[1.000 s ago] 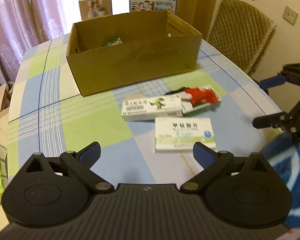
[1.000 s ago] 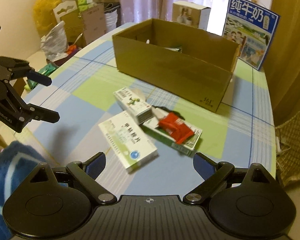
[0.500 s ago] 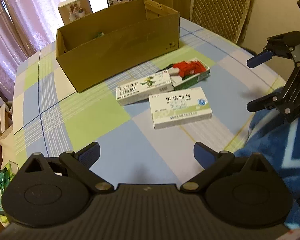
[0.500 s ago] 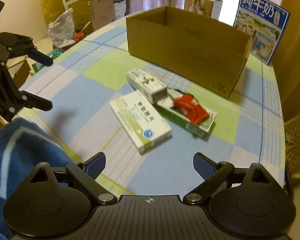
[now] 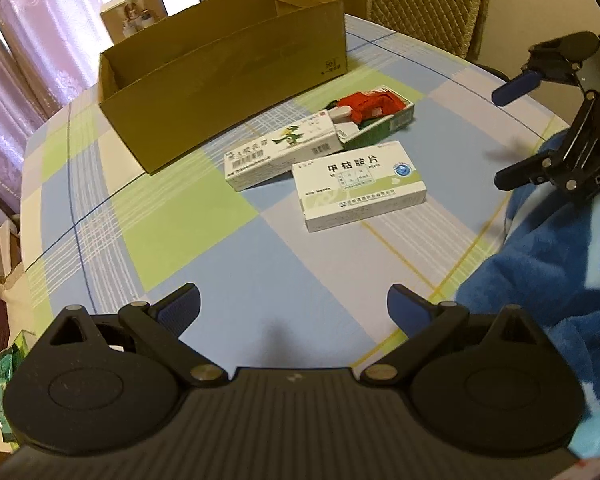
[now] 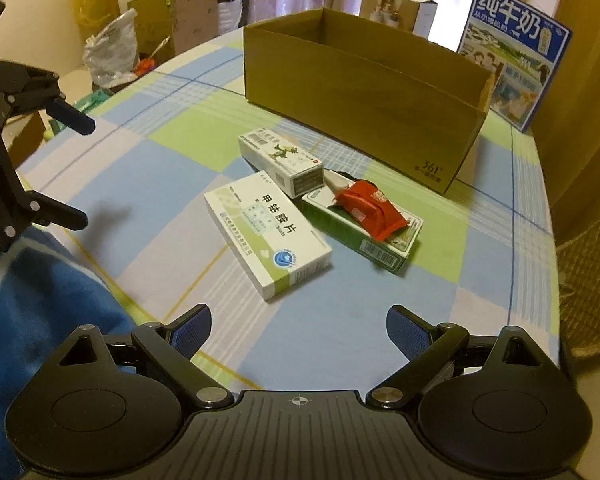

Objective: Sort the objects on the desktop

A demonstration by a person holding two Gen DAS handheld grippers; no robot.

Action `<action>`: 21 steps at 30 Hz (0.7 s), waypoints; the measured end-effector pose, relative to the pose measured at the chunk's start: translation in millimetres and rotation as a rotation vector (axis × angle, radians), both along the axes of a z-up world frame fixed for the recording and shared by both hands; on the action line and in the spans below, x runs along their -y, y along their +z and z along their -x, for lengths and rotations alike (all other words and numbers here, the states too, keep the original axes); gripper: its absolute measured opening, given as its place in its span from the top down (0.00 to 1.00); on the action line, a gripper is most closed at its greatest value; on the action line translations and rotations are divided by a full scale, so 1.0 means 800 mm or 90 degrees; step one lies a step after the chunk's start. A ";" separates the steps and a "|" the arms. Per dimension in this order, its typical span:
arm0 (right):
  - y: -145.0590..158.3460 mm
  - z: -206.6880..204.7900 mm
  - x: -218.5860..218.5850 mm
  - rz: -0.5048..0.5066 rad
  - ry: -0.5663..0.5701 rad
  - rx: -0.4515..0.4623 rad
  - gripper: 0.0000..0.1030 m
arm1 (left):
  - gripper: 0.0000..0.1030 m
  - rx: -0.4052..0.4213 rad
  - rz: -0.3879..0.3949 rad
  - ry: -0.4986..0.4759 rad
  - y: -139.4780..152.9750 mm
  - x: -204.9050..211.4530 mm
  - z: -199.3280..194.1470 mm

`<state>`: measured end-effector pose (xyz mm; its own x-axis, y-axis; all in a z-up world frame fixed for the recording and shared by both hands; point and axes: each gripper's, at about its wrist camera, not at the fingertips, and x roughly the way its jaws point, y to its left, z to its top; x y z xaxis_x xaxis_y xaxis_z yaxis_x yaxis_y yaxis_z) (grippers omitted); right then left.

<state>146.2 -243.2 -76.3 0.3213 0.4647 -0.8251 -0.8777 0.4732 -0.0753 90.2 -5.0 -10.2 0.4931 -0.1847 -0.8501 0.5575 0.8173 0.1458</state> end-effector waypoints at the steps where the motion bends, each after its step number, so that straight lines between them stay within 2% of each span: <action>1: -0.001 0.001 -0.001 0.003 0.000 0.005 0.11 | 0.05 -0.003 0.001 -0.003 -0.001 0.001 0.000; 5: -0.004 0.002 -0.004 0.014 0.006 0.009 0.11 | 0.05 0.001 0.008 -0.016 -0.002 0.000 0.000; 10: -0.006 0.000 -0.006 0.024 0.005 0.003 0.11 | 0.05 0.012 -0.005 -0.019 -0.007 -0.002 -0.005; 14: -0.008 0.002 -0.008 0.034 0.007 0.008 0.11 | 0.03 0.036 -0.002 -0.067 -0.012 0.000 0.000; 21: -0.014 0.001 -0.013 0.053 0.014 0.003 0.11 | 0.02 -0.003 -0.040 -0.080 -0.028 0.003 -0.011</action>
<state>145.6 -233.0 -87.5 0.3151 0.4010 -0.8602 -0.8876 0.4454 -0.1174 98.8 -7.2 -32.3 0.4658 -0.1908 -0.8641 0.6555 0.7304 0.1921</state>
